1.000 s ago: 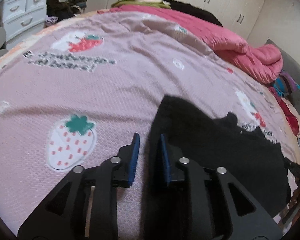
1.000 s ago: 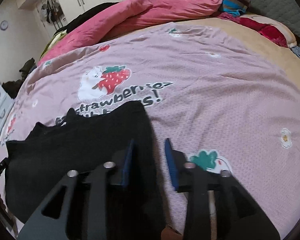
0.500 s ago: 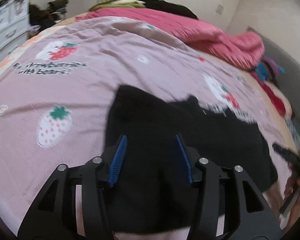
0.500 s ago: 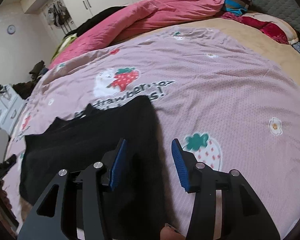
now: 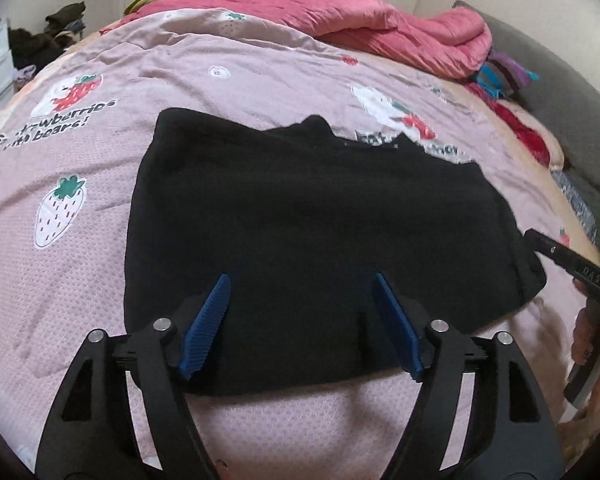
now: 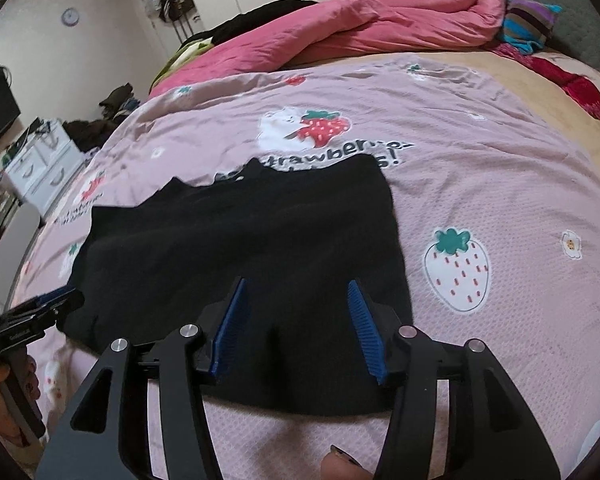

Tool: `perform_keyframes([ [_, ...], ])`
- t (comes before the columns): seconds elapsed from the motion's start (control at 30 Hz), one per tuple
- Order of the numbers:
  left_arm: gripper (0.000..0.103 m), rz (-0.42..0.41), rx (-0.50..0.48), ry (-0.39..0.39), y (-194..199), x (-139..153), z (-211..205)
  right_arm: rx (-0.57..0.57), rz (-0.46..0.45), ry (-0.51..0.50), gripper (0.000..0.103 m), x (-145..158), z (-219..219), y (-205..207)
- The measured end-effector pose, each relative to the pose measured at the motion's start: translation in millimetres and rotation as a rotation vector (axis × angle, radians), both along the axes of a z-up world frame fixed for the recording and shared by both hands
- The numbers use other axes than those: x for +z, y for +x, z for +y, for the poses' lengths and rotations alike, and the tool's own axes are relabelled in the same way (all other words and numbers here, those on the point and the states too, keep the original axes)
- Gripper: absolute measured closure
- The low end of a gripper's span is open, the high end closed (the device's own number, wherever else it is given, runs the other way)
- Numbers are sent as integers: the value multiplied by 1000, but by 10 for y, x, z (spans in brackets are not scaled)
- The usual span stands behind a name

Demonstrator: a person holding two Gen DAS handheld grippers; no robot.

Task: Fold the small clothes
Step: 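Open both grippers and release the folded hem, then move both open grippers to the side edge of the folded black sweatshirt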

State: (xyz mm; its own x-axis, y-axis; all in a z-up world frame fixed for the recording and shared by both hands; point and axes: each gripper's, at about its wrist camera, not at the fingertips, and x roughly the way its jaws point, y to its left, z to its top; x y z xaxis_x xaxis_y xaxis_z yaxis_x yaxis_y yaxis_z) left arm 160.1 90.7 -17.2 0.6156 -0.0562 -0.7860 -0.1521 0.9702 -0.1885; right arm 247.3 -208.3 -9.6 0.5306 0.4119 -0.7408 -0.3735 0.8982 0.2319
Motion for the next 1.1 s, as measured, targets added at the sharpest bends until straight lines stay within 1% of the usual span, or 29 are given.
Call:
perform_keyframes([
  [0.07,35,11,-6,18,-12,-18,-22,3,9,-16,49,-37,9,-16],
  [0.2,35,29,-29,48,-45,-46,-58,6,40,-23,49,-113,-30,-43],
  [0.3,35,47,-41,65,-78,-101,-67,6,63,-38,42,-176,-66,-61],
  [0.37,34,57,-48,73,-96,-140,-84,-9,105,-65,41,-272,-104,-52],
  [0.43,34,59,-58,80,-115,-172,-96,-19,120,-68,41,-324,-142,-58],
  [0.8,34,80,-92,107,-203,-259,-90,-4,108,-114,40,-383,-185,-187],
  [0.93,34,84,-101,102,-259,-256,-76,-1,104,-112,34,-346,-184,-238],
  [0.97,34,82,-104,103,-273,-255,-75,1,100,-118,32,-339,-171,-254],
  [1.1,34,77,-118,121,-328,-251,-93,2,75,-161,28,-313,-110,-347],
])
